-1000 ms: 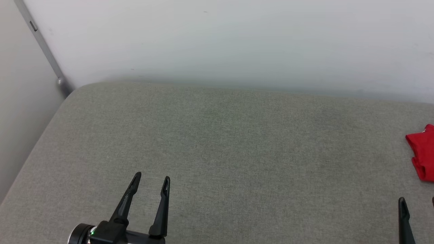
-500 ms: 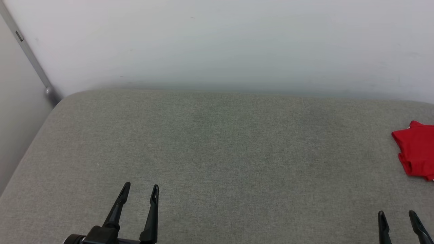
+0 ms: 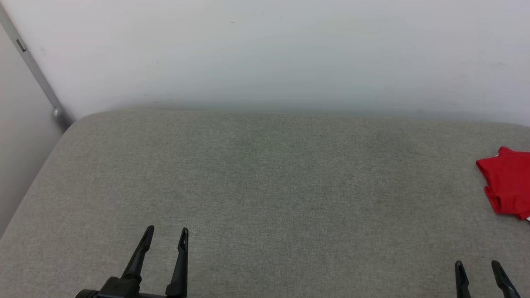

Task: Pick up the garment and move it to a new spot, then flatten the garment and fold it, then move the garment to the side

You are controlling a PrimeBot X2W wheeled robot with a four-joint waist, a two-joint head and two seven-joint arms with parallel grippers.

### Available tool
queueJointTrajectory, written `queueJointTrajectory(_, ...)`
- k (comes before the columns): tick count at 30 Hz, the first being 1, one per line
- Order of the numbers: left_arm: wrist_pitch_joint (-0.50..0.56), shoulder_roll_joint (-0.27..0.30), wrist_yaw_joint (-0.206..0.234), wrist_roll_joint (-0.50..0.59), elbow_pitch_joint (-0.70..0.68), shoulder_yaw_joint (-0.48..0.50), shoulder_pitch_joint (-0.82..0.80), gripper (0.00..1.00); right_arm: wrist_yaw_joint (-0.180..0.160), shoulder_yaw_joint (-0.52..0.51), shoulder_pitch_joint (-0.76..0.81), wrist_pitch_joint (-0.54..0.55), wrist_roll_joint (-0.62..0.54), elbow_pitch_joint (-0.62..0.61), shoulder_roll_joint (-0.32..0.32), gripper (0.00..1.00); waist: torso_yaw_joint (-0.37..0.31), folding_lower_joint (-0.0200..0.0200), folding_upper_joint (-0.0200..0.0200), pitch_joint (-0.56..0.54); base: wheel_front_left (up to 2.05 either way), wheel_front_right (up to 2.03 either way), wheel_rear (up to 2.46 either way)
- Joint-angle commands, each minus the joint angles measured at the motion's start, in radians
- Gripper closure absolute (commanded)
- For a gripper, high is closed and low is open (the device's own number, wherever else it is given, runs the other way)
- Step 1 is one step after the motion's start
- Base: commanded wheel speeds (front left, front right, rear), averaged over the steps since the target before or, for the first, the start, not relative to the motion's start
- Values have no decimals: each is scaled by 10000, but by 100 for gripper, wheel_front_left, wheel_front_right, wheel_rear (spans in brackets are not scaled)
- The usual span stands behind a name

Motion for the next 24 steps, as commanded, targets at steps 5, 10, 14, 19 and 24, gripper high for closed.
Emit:
queueJointTrajectory(5,21,0,13,178,247,76,55,100,0,53,30,29,31,257,14,100,8,1,0,5,0,0,0)
queueJointTrajectory(10,115,19,33,-294,546,54,77,100,0,138,-81,135,496,613,11,100,-8,0,0,14,0,0,0)
queueJointTrajectory(14,265,78,47,-1210,643,66,-81,100,0,200,-364,294,1382,796,-33,100,-39,0,0,31,0,0,0)
queueJointTrajectory(19,449,139,37,-2283,818,80,-294,100,-1,270,-707,485,2420,1031,-79,100,-77,0,0,51,0,0,0)
queueJointTrajectory(24,625,191,25,-3287,990,97,-497,100,-1,329,-1024,670,3391,1246,-117,100,-115,0,0,71,0,0,0)
